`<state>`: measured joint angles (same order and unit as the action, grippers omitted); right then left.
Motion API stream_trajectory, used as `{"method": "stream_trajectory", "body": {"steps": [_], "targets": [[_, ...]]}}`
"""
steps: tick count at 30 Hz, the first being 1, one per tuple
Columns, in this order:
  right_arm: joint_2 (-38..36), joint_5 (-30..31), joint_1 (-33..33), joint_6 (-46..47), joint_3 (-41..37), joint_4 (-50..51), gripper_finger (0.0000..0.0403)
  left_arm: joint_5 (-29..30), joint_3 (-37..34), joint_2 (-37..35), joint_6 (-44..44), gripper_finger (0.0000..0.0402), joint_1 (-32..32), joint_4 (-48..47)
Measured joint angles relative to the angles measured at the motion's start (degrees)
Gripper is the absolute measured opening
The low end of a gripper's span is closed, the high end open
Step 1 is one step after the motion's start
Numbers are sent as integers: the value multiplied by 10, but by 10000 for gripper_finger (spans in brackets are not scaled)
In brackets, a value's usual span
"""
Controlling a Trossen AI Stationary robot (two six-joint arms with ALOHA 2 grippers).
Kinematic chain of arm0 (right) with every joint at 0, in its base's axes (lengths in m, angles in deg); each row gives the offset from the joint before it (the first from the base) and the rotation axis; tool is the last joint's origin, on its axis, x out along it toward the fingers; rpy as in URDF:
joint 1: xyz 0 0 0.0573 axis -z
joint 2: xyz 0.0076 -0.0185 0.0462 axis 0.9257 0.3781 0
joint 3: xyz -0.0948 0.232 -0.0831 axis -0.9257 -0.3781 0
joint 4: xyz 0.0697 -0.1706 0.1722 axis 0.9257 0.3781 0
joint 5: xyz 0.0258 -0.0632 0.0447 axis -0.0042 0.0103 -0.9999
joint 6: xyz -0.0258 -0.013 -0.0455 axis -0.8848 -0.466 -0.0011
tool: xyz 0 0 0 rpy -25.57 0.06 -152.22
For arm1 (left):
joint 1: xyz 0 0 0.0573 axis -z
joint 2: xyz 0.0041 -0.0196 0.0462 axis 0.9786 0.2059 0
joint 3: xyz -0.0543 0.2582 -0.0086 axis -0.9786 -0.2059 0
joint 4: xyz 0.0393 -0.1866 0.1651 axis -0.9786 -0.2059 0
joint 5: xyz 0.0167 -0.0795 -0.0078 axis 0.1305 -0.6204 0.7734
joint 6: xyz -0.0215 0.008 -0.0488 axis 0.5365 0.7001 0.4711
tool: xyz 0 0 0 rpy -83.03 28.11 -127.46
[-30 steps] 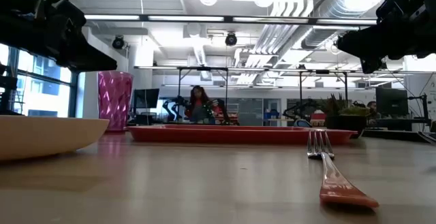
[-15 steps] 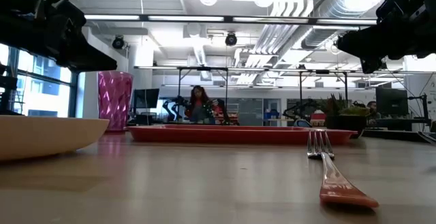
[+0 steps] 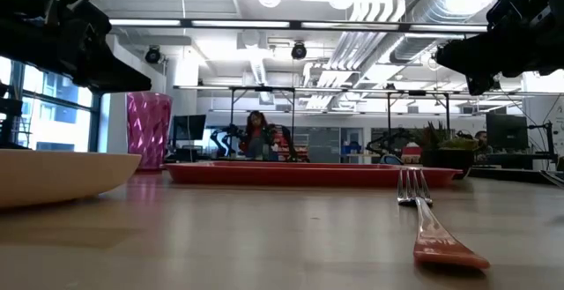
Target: Pick and place plate/cup/fork/spoon on tray
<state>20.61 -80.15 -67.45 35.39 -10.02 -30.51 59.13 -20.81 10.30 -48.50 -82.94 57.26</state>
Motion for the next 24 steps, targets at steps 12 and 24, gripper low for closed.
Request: {"method": "stream_trajectory", "body": {"steps": [12, 24], "targets": [[0, 0, 0, 0, 0, 0, 94, 1, 0, 0, -48, 115, 0, 10], [0, 0, 0, 0, 0, 0, 94, 1, 0, 0, -11, 115, 0, 31]]}}
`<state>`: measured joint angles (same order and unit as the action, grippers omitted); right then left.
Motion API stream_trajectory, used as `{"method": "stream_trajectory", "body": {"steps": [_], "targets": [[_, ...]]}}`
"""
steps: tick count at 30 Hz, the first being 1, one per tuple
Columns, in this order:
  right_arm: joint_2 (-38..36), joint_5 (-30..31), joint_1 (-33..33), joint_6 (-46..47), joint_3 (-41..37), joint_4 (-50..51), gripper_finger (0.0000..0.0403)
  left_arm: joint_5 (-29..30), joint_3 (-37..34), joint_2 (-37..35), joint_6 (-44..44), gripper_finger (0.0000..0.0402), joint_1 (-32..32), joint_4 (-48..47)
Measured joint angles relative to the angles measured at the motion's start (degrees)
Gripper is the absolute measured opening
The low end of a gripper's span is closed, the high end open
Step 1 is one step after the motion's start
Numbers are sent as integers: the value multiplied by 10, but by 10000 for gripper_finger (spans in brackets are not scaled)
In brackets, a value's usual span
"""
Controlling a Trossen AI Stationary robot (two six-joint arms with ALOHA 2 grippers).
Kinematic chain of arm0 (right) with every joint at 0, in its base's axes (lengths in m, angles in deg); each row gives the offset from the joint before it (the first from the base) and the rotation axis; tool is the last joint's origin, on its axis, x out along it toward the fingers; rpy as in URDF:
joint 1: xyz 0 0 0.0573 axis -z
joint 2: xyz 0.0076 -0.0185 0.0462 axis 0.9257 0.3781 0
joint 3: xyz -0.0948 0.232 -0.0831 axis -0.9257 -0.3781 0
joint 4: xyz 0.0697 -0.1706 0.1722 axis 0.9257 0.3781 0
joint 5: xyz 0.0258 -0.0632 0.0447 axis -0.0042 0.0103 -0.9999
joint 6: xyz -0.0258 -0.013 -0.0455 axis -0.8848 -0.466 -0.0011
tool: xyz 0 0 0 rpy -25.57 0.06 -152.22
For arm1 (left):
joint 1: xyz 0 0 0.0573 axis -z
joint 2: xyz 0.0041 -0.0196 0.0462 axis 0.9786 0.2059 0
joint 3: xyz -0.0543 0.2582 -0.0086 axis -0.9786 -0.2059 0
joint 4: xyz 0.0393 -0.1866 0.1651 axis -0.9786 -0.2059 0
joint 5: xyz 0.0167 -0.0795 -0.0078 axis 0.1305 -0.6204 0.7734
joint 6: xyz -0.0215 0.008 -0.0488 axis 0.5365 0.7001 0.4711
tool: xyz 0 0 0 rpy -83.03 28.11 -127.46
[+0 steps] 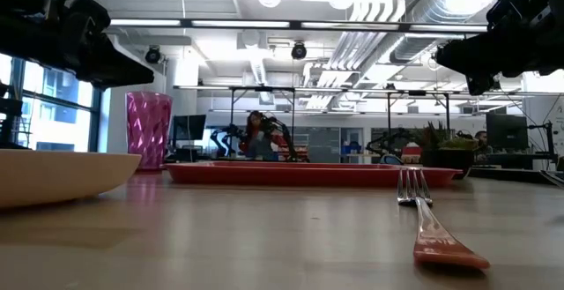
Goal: Pick and place plate/cup/fork/spoon on tray
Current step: Put the violet cup on the red tray
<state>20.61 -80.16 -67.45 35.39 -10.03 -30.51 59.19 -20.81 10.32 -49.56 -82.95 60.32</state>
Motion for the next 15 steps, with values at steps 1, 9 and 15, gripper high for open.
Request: {"method": "stream_trajectory", "body": {"steps": [1, 9, 15], "targets": [[0, 0, 0, 0, 0, 0, 94, 0, 0, 0, 6, 115, 0, 0], [0, 0, 0, 0, 0, 0, 94, 0, 0, 0, 11, 115, 0, 0], [0, 0, 0, 0, 0, 0, 94, -1, 0, 0, 50, 115, 0, 0]]}}
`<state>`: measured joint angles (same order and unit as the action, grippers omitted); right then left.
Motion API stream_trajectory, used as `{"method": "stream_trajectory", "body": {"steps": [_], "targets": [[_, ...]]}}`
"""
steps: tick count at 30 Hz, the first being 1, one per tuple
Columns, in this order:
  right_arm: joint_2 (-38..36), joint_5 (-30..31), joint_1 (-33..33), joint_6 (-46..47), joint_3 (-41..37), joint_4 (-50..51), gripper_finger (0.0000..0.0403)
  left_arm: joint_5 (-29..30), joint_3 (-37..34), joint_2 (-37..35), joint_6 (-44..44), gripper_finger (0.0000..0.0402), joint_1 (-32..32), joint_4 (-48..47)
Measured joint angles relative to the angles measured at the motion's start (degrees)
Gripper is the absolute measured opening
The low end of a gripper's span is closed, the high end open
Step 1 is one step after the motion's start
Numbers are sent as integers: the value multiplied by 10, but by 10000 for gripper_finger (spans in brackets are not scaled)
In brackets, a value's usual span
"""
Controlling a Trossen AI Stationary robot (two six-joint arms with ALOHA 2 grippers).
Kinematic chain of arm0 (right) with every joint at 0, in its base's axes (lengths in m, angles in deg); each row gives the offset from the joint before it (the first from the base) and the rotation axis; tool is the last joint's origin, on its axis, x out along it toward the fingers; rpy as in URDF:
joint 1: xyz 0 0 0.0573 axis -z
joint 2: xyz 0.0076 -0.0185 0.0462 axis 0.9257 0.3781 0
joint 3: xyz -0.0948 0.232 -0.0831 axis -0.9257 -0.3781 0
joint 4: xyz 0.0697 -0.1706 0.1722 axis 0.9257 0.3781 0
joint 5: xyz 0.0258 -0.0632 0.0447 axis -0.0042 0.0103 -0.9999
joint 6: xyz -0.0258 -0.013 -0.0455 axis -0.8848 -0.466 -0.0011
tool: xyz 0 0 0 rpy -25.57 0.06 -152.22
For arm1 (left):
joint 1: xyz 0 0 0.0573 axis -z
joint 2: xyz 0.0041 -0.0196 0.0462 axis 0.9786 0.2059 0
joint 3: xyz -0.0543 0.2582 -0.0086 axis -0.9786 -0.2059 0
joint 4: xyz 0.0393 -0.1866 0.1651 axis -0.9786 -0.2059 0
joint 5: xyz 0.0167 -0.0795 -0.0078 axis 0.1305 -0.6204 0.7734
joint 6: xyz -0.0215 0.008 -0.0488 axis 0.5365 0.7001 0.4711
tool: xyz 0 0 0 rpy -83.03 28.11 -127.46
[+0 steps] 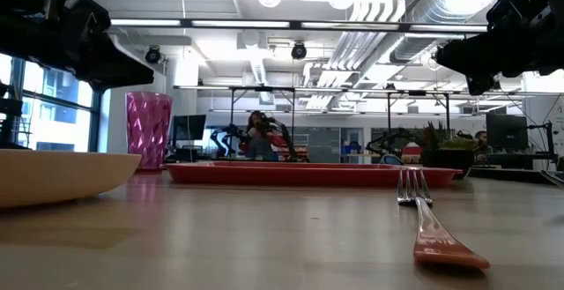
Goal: Pick and place plate/cup/fork/spoon on tray
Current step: Put the violet cup on the red tray
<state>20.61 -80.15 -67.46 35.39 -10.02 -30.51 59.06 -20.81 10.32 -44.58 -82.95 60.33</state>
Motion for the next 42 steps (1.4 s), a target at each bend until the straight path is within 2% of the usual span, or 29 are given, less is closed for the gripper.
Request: {"method": "stream_trajectory", "body": {"steps": [9, 14, 20, 26, 38, 42], "targets": [[0, 0, 0, 0, 0, 0, 94, 0, 0, 0, 173, 115, 0, 0], [0, 0, 0, 0, 0, 0, 94, 0, 0, 0, 228, 115, 0, 3], [0, 0, 0, 0, 0, 0, 94, 1, 0, 0, 317, 115, 0, 65], [0, 0, 0, -1, 0, 0, 94, 2, 0, 0, 321, 115, 0, 103], [0, 0, 0, -4, 0, 0, 94, 3, 0, 0, 336, 115, 0, 105], [0, 0, 0, -4, 0, 0, 94, 3, 0, 0, 322, 115, 0, 151]]}}
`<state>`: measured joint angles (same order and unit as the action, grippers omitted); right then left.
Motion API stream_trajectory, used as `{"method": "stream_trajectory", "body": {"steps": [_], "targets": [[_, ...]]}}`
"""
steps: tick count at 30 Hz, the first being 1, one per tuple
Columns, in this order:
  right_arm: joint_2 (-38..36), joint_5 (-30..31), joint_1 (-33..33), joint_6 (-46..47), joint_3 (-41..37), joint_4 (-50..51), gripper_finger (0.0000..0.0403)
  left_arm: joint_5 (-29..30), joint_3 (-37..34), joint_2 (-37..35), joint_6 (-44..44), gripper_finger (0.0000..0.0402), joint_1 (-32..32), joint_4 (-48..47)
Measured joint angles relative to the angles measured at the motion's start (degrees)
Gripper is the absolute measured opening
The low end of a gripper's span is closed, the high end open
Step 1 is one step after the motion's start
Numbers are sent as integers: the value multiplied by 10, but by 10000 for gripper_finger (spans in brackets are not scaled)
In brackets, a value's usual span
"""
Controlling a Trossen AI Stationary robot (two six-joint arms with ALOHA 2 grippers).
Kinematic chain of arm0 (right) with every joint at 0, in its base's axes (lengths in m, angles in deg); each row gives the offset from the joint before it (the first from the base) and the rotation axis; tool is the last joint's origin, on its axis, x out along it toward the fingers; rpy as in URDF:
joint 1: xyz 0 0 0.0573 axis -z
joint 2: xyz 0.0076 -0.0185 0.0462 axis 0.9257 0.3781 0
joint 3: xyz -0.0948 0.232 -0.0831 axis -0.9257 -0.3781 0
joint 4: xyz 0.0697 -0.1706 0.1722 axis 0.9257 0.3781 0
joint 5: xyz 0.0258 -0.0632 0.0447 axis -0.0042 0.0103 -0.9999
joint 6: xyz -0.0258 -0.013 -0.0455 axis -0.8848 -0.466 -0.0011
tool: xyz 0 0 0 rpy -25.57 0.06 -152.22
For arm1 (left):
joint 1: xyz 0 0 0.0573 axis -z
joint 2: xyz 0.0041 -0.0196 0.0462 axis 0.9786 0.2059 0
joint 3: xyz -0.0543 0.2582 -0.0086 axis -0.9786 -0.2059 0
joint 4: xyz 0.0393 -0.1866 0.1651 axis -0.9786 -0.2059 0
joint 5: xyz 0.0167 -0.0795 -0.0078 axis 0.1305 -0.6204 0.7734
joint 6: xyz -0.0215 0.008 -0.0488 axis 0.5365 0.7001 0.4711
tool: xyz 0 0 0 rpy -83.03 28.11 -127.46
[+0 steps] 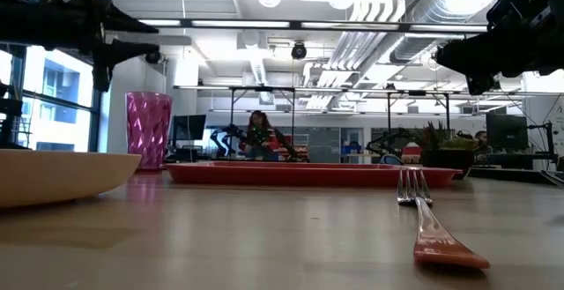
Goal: Pick and place plate/cup/fork/spoon on tray
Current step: Put the violet cup on the red tray
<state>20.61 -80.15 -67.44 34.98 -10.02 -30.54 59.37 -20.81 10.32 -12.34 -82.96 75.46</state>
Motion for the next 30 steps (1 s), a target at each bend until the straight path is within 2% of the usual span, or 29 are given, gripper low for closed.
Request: {"method": "stream_trajectory", "body": {"steps": [3, 7, 12, 15, 20, 23, 30], "targets": [[0, 0, 0, 0, 0, 0, 94, 0, 3, 0, -30, 115, 0, 30], [0, 0, 0, 0, 0, 0, 94, 3, 34, 7, -58, 115, 0, 25], [0, 7, 0, 0, 0, 0, 94, 17, 91, 40, -118, 115, 0, 21], [0, 23, 0, 0, 0, -4, 94, 31, 136, 69, -154, 115, 0, -11], [0, 32, 0, 0, 0, -6, 94, 70, 226, 130, -176, 115, 0, -103], [0, 39, 0, 0, 0, -7, 94, 91, 292, 170, -164, 115, -9, -192], [0, 54, 0, 0, 0, -9, 94, 117, 449, 267, -58, 115, -74, -447]]}}
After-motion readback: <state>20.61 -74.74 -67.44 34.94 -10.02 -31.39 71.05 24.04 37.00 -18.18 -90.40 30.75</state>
